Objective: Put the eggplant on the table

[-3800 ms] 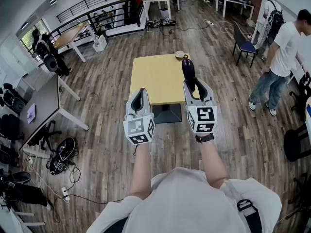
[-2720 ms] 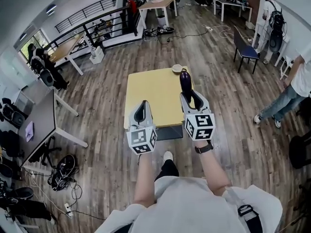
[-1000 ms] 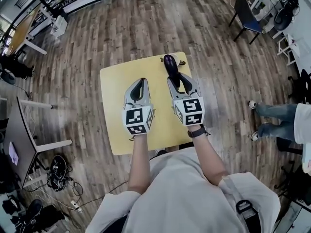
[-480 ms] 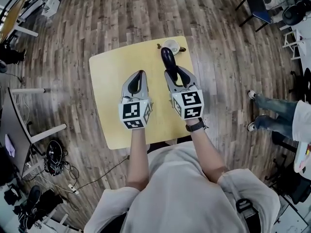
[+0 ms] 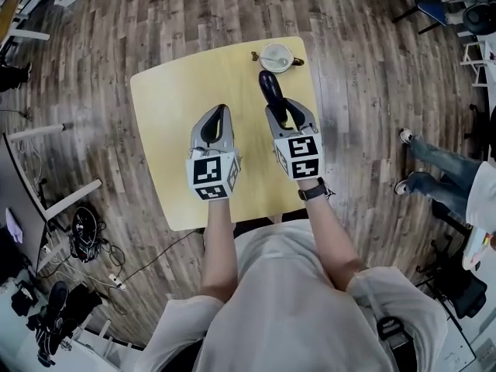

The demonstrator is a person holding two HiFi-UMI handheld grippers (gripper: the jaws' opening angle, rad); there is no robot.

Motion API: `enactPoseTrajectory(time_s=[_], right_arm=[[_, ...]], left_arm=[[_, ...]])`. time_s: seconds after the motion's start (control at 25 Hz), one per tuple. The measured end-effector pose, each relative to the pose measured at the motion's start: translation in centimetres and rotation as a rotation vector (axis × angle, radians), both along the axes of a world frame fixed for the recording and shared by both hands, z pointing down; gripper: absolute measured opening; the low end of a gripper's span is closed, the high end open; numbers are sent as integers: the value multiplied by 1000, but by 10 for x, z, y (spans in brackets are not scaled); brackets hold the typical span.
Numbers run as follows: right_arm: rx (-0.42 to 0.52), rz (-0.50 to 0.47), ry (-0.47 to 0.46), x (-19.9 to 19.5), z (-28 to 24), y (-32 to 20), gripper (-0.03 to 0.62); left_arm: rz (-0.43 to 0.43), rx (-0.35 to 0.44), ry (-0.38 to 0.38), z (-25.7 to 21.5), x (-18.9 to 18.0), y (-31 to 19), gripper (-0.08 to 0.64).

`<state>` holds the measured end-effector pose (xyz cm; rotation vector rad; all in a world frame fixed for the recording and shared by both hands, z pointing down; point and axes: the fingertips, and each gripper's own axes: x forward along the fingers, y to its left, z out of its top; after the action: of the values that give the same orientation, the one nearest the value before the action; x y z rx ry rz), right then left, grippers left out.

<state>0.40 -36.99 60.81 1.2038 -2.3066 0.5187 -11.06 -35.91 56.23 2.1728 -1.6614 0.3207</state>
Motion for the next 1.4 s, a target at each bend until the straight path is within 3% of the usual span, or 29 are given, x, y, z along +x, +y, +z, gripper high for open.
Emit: enactPoseTrajectory(time_s=[0.2, 0.56, 1.12, 1.4], right_arm=[[-103, 18, -10, 3, 44, -1, 158], [-193, 10, 49, -1, 100, -9, 164], [-319, -9, 125, -5, 147, 0, 169], [-328, 0, 93, -4, 151, 3, 202]], left_arm=[[11, -30, -1, 20, -1, -6, 9], [26, -72, 3, 51, -1, -18, 9], [33, -117, 34, 80, 9, -19, 9], [14, -118, 41, 80, 8, -13, 9]])
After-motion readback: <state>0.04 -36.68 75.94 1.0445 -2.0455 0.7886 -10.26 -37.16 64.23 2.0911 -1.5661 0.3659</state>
